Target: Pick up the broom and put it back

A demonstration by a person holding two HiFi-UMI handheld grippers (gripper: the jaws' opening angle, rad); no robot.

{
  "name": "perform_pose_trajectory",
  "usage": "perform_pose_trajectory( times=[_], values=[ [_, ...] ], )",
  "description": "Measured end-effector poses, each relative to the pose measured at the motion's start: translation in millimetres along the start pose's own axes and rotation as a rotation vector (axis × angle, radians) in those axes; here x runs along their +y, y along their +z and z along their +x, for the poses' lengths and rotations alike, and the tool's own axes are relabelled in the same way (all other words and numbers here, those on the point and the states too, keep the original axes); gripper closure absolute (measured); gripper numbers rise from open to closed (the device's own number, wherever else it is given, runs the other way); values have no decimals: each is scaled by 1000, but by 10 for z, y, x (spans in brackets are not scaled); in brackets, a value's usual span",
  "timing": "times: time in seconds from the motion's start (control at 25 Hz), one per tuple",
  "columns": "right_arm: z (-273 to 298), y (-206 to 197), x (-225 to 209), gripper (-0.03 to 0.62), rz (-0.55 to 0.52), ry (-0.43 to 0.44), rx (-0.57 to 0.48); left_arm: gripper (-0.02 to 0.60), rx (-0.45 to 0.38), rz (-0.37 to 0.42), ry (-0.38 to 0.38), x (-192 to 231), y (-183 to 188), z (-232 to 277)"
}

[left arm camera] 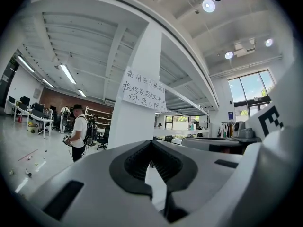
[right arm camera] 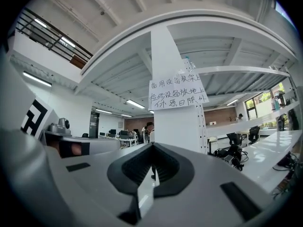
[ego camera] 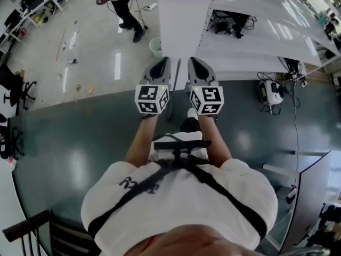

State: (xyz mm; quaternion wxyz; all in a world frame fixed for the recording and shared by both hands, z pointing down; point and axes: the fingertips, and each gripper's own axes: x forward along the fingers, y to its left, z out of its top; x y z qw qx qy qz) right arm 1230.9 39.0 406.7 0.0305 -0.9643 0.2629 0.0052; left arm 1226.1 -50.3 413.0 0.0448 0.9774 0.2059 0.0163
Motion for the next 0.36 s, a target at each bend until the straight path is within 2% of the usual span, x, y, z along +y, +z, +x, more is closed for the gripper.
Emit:
perform_pose_trajectory(
  times=[0.36],
  values=[
    [-103,118,-50,586,19,-44,-13,569,-4,11,7,-9,102,-109]
  ],
)
